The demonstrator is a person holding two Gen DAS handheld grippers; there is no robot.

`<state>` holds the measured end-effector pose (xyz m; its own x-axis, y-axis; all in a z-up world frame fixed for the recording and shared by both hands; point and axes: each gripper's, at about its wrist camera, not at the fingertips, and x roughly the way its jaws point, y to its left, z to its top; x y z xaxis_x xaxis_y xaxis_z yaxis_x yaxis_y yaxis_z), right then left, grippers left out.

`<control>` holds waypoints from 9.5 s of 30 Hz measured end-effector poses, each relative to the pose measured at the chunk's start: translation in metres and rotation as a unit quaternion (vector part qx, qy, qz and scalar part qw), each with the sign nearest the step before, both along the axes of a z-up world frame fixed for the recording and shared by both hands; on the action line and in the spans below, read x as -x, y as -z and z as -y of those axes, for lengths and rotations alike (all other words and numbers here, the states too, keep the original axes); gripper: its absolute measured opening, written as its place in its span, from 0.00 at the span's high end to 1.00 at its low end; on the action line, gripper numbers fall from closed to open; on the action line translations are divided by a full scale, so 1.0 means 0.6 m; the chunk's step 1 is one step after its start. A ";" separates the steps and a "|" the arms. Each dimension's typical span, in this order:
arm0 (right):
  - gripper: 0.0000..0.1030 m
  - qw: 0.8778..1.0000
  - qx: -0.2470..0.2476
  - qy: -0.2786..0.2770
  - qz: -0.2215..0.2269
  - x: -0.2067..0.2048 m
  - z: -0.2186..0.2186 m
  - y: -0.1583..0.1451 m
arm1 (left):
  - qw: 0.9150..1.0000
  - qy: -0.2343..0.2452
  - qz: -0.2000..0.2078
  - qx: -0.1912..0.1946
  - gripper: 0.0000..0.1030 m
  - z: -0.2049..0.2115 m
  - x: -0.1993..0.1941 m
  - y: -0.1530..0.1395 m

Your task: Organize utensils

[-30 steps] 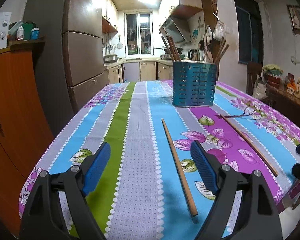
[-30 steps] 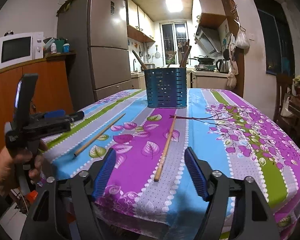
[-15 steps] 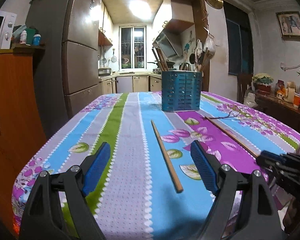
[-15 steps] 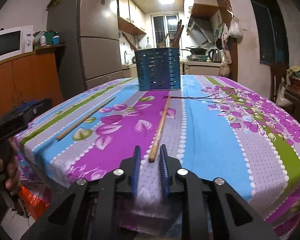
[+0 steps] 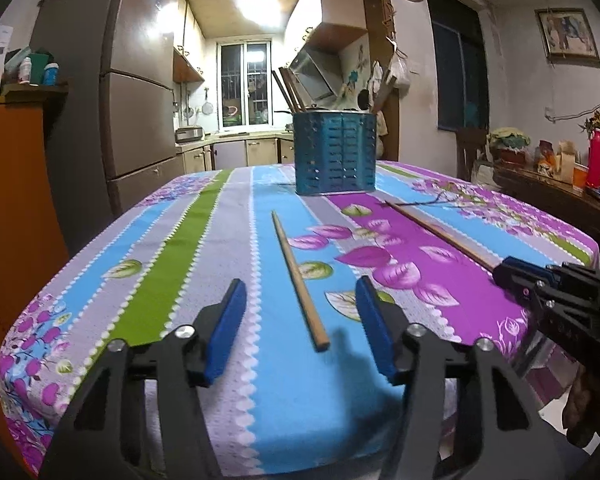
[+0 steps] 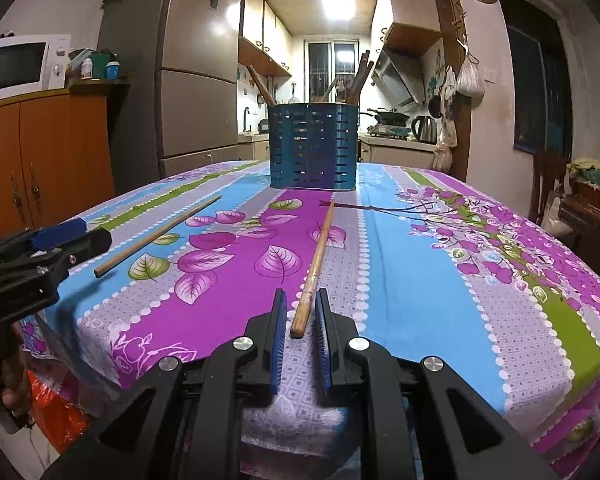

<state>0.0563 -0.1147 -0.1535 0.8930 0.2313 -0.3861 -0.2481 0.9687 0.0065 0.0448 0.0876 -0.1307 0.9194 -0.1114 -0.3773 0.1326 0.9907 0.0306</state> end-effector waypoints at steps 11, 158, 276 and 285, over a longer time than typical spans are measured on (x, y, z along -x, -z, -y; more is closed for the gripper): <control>0.84 1.000 0.001 0.002 0.005 0.005 0.001 0.001 | 1.000 -0.003 -0.018 0.007 0.85 0.007 -0.007 0.028; 0.92 0.994 -0.032 -0.087 0.062 -0.527 0.030 -0.513 | 0.993 -0.002 0.106 0.059 0.95 0.068 -0.493 -0.416; 0.05 0.978 -0.055 0.014 0.200 0.261 0.108 -0.231 | 0.981 -0.033 0.187 0.033 0.05 0.086 0.196 -0.192; 0.05 0.979 -0.062 0.017 0.193 0.250 0.110 -0.224 | 0.980 -0.034 0.196 0.030 0.05 0.093 0.198 -0.189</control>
<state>-0.0940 -0.1809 -0.0192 0.9746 0.2235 0.0101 -0.2238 0.9740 0.0367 -0.0743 0.0317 -0.0171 0.9983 -0.0568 0.0119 0.0567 0.9984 0.0072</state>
